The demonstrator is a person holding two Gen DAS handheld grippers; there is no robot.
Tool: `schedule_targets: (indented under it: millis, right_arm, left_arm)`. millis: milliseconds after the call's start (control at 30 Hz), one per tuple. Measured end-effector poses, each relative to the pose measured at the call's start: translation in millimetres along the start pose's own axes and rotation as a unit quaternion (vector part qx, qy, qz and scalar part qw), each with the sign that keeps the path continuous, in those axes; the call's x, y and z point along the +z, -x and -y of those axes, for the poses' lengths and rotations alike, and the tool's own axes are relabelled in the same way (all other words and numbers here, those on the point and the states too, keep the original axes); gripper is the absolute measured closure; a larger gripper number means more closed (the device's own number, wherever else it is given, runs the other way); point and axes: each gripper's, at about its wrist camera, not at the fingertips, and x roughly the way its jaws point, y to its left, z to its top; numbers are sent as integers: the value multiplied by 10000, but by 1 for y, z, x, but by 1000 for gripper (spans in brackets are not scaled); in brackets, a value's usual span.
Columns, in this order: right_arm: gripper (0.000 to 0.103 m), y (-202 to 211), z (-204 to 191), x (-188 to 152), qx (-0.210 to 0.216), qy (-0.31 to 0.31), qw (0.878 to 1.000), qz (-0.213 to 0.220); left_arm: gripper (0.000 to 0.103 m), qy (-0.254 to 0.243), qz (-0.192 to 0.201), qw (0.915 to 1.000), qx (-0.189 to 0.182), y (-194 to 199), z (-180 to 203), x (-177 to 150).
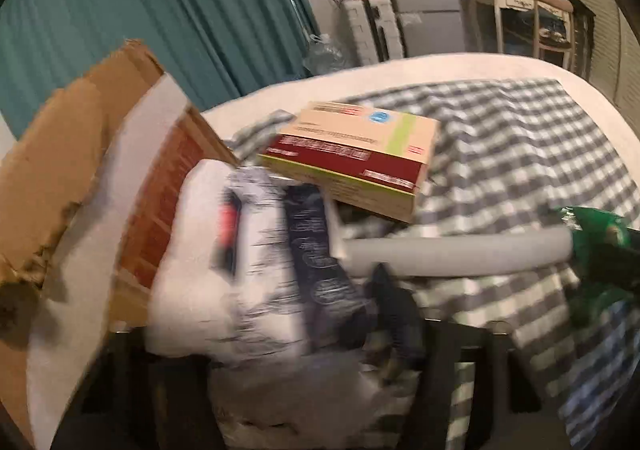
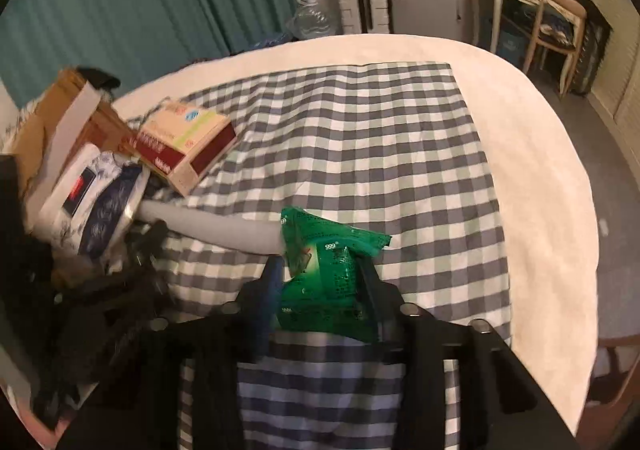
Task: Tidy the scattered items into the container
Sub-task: 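Grasp the green snack pack with right tool while left tool holds the wipes, then carry the wipe pack and green snack pack into the box and release both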
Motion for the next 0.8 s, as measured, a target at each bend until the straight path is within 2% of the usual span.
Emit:
schedule_targets:
  millis: [100,233,367,500,600,800]
  right_arm:
    - [69,9,4,2,77,-52,9999,125]
    - [70,27,7,7,150,-133,9991,365]
    - [70,52,8,12,241,-183,9973,664]
    - [70,77,8,17,383,-229,9948,914]
    - [70,94,4,21,477,-178,9927,1089]
    - [70,116,-7,27,569,-57,9894,1333]
  left_arm:
    - [65,245,-53,9995,-176,4,-13,8]
    - [67,554,260,9974,-374,30,-21,17]
    - [67,538,456,9943,-804,66,-17,30]
    - [67,659,675,9873,-1275,102,-30,47]
    - [67,794,682,9841,-1438,117,-51,59]
    - [67,891,824,9828,-1393,136,-88,67]
